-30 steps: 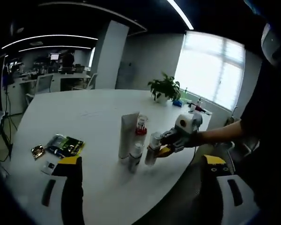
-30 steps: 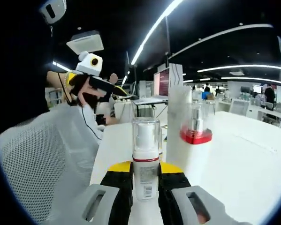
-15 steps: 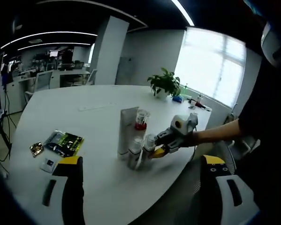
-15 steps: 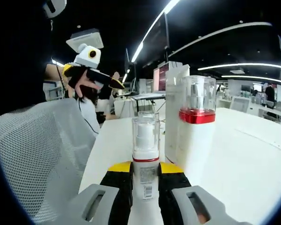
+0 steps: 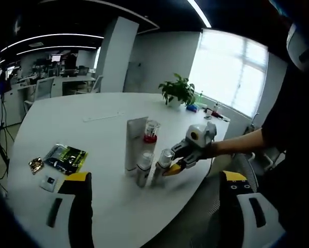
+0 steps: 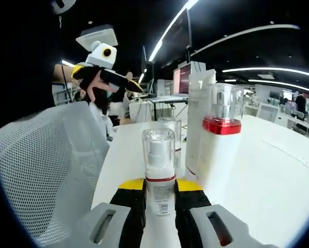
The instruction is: Arrange the skincare products in the storage area until every visible bottle or jar stands upright without overlapping.
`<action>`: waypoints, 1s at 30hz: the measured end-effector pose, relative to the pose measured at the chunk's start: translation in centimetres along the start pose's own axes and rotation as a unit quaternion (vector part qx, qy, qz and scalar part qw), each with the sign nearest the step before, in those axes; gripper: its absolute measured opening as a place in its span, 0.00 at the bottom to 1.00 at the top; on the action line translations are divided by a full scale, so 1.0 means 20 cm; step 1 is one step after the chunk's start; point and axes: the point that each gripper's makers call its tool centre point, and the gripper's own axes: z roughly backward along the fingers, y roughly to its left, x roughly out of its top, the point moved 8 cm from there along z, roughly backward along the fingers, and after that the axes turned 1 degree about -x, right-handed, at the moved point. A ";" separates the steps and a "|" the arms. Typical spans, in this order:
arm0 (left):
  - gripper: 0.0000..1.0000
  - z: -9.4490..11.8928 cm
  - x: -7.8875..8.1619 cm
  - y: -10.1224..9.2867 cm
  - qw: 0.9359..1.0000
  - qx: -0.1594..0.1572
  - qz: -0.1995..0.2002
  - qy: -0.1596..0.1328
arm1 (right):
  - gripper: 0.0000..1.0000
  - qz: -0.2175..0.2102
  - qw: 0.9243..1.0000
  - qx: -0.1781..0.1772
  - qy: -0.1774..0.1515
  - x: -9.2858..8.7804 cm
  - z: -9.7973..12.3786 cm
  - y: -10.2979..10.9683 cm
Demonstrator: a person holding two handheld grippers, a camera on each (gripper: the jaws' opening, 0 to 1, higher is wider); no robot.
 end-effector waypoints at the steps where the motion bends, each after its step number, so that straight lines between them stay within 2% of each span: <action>1: 0.96 0.00 0.00 0.00 1.000 -0.001 0.000 0.000 | 0.12 -0.001 1.000 -0.002 0.003 0.00 0.00 0.00; 4: 0.96 0.00 0.00 0.00 1.000 -0.002 0.000 0.000 | 0.16 -0.007 1.000 -0.005 0.012 0.00 0.00 0.01; 8: 0.96 0.01 0.01 0.00 1.000 -0.002 0.001 -0.004 | 0.19 -0.010 0.998 -0.018 0.052 -0.05 0.01 0.02; 10: 0.96 0.01 0.01 0.00 1.000 -0.001 0.003 -0.006 | 0.20 -0.018 0.998 -0.023 0.060 -0.07 0.01 0.03; 12: 0.95 0.01 0.00 -0.01 1.000 -0.002 0.004 -0.007 | 0.19 -0.015 0.996 -0.025 0.083 -0.09 0.01 0.04; 16: 0.95 0.02 -0.01 0.01 1.000 -0.001 0.008 -0.008 | 0.12 -0.012 0.995 -0.031 0.098 -0.13 -0.01 0.03; 20: 0.94 0.04 -0.03 0.02 1.000 0.004 0.013 -0.007 | 0.10 -0.016 0.994 -0.031 0.103 -0.15 -0.01 0.00; 30: 0.94 0.06 -0.05 0.06 1.000 0.012 0.021 -0.004 | 0.10 -0.006 0.994 -0.024 0.109 -0.14 -0.05 -0.06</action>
